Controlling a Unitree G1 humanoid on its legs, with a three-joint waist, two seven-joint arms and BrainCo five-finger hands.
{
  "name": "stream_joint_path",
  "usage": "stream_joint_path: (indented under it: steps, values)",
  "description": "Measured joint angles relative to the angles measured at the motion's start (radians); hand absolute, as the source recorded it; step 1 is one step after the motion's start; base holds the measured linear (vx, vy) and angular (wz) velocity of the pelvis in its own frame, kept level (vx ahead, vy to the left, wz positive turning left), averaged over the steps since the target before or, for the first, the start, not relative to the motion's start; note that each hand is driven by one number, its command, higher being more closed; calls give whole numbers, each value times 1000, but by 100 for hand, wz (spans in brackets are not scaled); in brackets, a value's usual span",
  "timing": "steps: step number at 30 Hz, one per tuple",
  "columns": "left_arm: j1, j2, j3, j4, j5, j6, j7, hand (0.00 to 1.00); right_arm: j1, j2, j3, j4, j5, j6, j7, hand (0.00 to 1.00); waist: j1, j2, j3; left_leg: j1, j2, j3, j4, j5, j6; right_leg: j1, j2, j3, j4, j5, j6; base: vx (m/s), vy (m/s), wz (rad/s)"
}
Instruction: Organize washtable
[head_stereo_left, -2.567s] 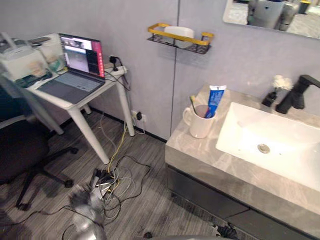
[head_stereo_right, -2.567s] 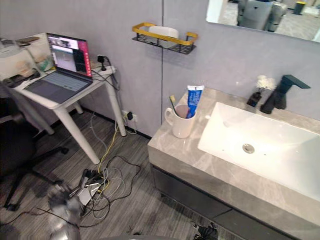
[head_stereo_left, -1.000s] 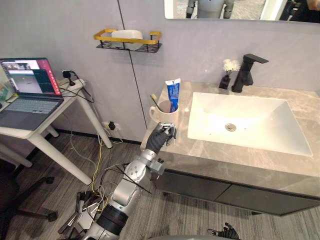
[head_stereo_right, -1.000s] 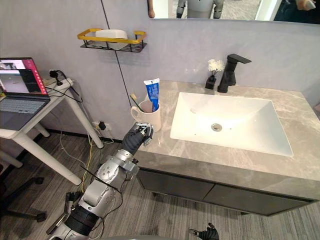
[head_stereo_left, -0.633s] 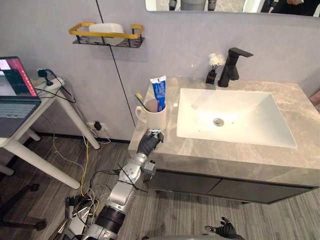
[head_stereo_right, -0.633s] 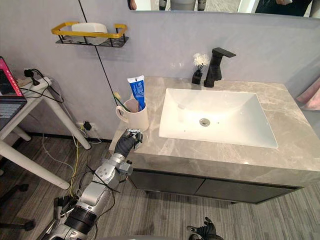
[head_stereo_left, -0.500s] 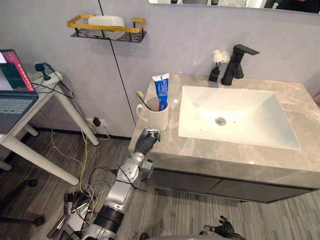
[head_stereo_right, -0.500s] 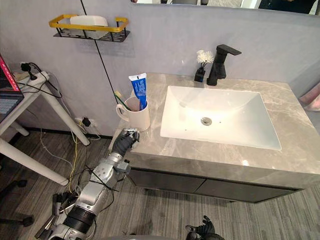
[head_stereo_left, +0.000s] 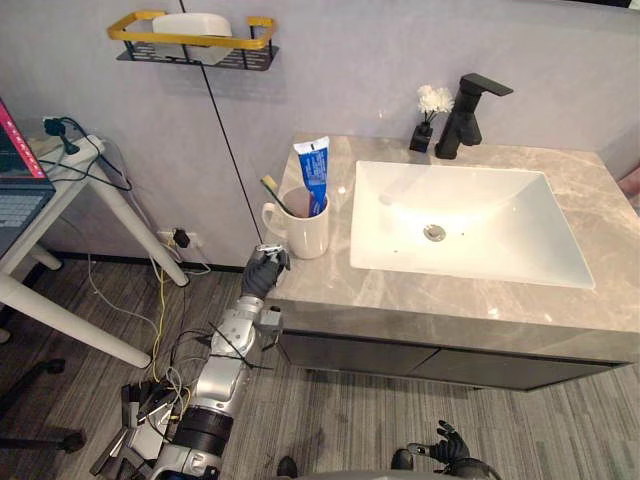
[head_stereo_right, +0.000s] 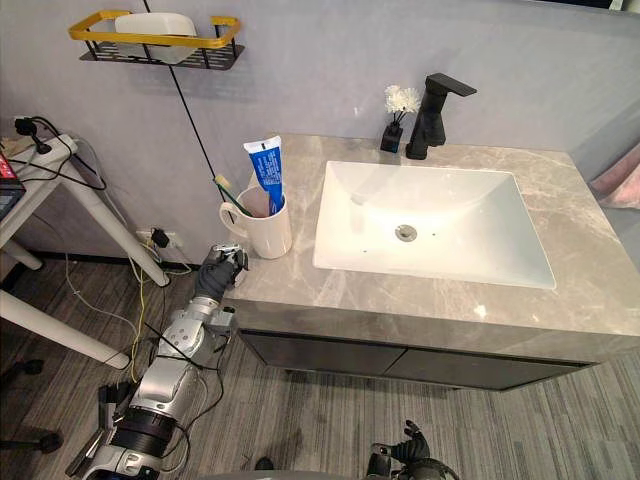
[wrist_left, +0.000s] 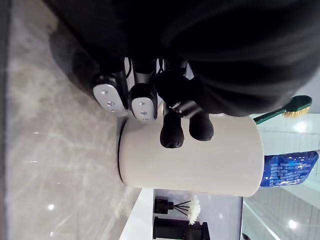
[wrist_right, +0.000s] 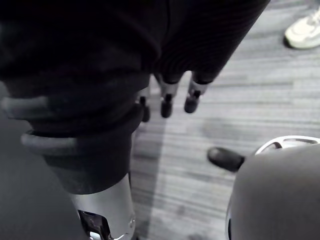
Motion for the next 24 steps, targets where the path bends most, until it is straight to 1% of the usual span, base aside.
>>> stream_joint_path:
  steps: [2, 10, 16, 21, 24]
  values:
    - [-5, 1, 15, 2, 15, 2, 4, 100, 8, -5, 15, -19, 0, -1, 1, 0, -1, 3, 2, 0, 0, 4, 0, -2, 1, -3, 0, 6, 0, 0, 0, 3, -6, -7]
    - [-33, 9, 31, 19, 13, 6, 5, 100, 22, -14, 38, -51, 0, 0, 19, 0, -2, 4, 7, -2, -1, 5, 0, -5, 3, -14, 0, 9, 0, 0, 0, 1, -1, -1]
    - [-70, 19, 31, 19, 14, 19, 6, 100, 26, -16, 45, -78, 0, 0, 20, 0, -2, 4, 32, -7, -1, 4, 5, -6, 3, -17, 0, 10, 0, 0, 0, -6, -4, 0]
    - [-84, 33, 31, 21, 13, 26, 8, 100, 27, -22, 66, -95, 0, 2, 21, 0, -13, 6, 35, -10, -2, 4, 7, -7, 4, -19, 0, 13, 0, 1, -1, 0, 0, 0]
    - [-98, 36, 30, 29, -8, 26, 10, 100, 29, -25, 76, -104, 0, 4, 21, 0, -14, 6, 38, -15, -2, 4, 12, -7, 5, -19, 0, 13, 0, 2, -1, 0, 0, 0]
